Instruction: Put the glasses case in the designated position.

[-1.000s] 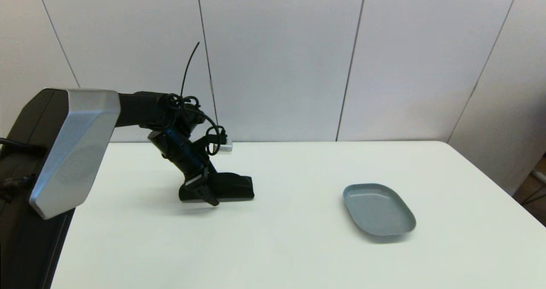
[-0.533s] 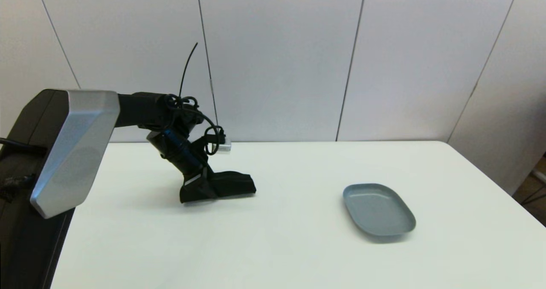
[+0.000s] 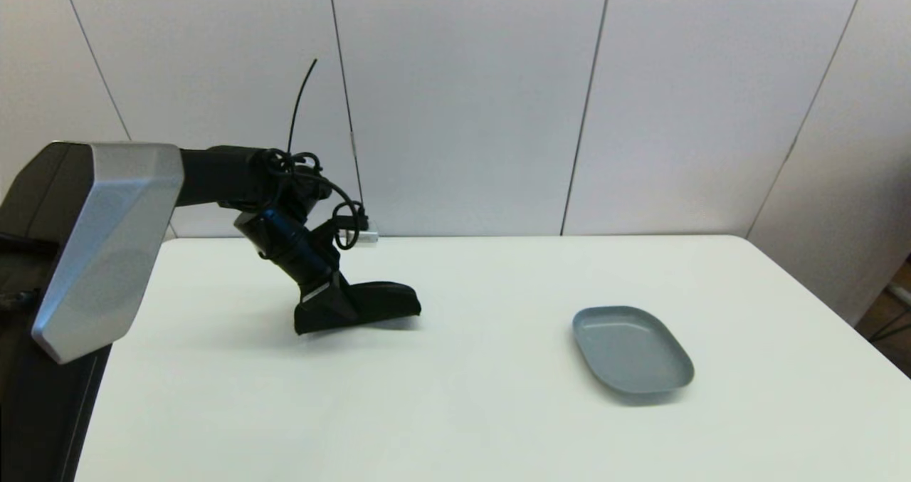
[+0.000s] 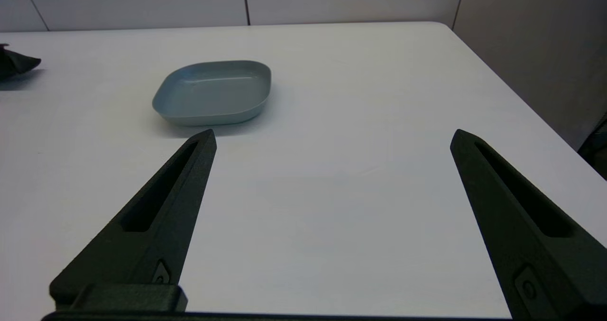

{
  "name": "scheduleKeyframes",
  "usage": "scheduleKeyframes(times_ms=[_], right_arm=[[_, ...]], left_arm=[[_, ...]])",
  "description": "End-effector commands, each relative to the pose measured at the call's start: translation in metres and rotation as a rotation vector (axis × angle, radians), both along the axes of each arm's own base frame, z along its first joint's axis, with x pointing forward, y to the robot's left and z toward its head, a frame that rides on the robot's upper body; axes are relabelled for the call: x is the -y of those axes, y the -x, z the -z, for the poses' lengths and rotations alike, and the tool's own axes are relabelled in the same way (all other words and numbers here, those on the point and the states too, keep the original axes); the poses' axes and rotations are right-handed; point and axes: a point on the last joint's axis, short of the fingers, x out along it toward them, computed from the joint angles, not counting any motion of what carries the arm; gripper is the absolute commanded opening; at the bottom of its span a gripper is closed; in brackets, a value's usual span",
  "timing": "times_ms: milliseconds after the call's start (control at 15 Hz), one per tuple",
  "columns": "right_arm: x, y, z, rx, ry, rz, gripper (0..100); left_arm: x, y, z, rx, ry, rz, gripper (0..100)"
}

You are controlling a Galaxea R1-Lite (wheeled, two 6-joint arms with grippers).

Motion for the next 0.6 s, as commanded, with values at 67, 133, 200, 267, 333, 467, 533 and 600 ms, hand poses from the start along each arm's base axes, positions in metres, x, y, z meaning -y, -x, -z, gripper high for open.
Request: scheduleKeyframes(times_ms=[67,133,200,267,333,467,533,600], right_arm=[[0.000,0.000,0.000,-0.001,0.000,0.002,100],[0.000,0.000,0.000,0.001,0.000,0.001,100],[0.000,0.000,0.000,0.001,0.000,0.001,100],[0.000,0.000,0.000,0.001,0.000,-0.001,100],[0.000,0.000,0.000,0.001,0.000,0.001,100],[0.000,0.000,0.000,0.001,0.000,0.002,100],[0.000,0.000,0.000,0.001,0.000,0.002,100],[0.000,0.000,0.000,0.001,0.000,0.001,100]], left_arm=[[-0.003,0.011,-0.040,0.074,0.041,-0.081,0],[-0.003,0.015,-0.049,0.079,0.052,-0.108,0],[-0.003,0.019,-0.058,0.084,0.065,-0.138,0],[-0.001,0.027,-0.072,0.084,0.088,-0.181,0],[0.007,0.033,-0.081,0.070,0.112,-0.222,0],[0.033,0.046,-0.099,0.045,0.192,-0.321,0],[0.046,0.053,-0.106,0.024,0.219,-0.347,0],[0.057,0.060,-0.110,0.018,0.227,-0.351,0]])
